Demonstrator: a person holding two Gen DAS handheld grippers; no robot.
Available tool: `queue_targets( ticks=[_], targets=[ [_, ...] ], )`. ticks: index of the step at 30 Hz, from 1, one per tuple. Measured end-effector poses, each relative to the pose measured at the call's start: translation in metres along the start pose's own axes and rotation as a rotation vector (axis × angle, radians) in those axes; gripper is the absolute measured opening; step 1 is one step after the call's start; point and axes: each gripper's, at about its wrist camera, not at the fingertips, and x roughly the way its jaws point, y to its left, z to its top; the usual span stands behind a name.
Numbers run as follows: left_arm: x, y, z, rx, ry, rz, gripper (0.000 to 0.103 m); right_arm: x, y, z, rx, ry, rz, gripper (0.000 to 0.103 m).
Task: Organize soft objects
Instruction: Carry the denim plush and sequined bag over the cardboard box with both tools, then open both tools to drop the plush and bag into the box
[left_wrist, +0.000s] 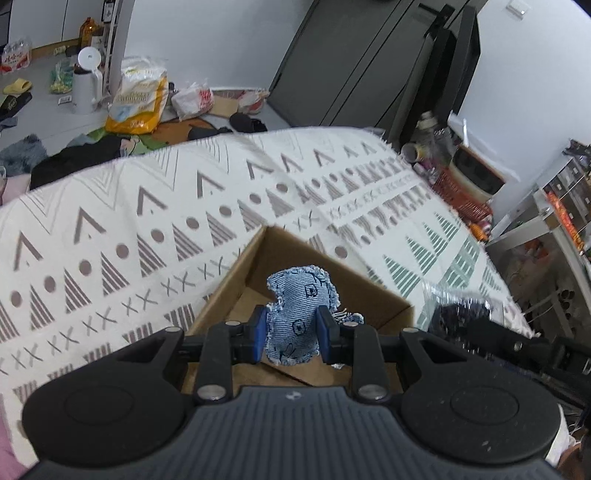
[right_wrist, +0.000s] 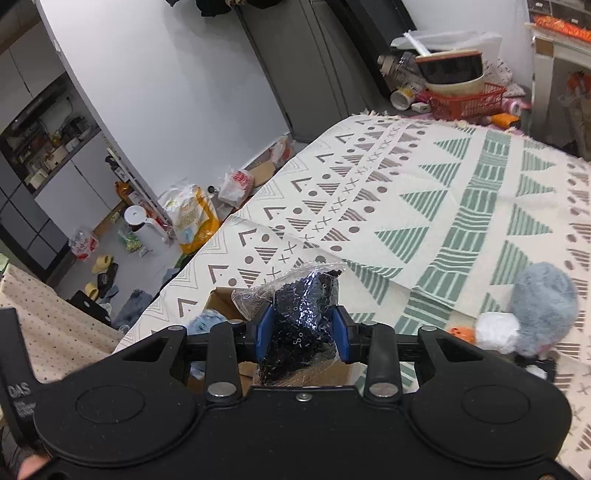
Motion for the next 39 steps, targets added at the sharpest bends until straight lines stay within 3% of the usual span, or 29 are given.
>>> queue_targets(
  ticks=[7, 15, 19, 24, 27, 33, 35, 39],
  targets=[
    [0.019, 0.002, -0.002, 0.0, 0.03, 0.034, 0.027, 0.025, -0.013, -0.005, 0.009, 0.021, 0.019, 0.034],
    [0.015, 0.002, 0.0, -0.031, 0.028, 0.045, 0.037, 0.029, -0.018, -0.004, 0.029, -0.002, 0.113, 0.036],
    [0.013, 0.003, -0.002, -0.034, 0.026, 0.052, 0.038, 0.031, -0.022, -0.006, 0.039, -0.014, 0.127, 0.052],
    [0.006, -0.001, -0.002, 0.0, -0.002, 0.082, 0.039, 0.018, -0.026, -0.001, 0.072, -0.036, 0.103, 0.061],
    [-0.002, -0.005, -0.001, 0.021, -0.009, 0.084, 0.05, 0.006, -0.023, 0.001, 0.071, -0.044, 0.069, 0.067],
    [-0.019, -0.02, -0.002, 0.037, -0.021, 0.094, 0.058, -0.025, -0.021, 0.002, 0.045, -0.053, 0.021, 0.077],
    [-0.026, -0.026, -0.003, 0.043, -0.026, 0.087, 0.06, -0.037, -0.024, 0.003, 0.044, -0.058, 0.008, 0.085],
    [-0.039, -0.041, -0.012, 0.074, -0.038, 0.077, 0.068, -0.058, -0.036, 0.005, 0.072, -0.067, 0.017, 0.089]
  ],
)
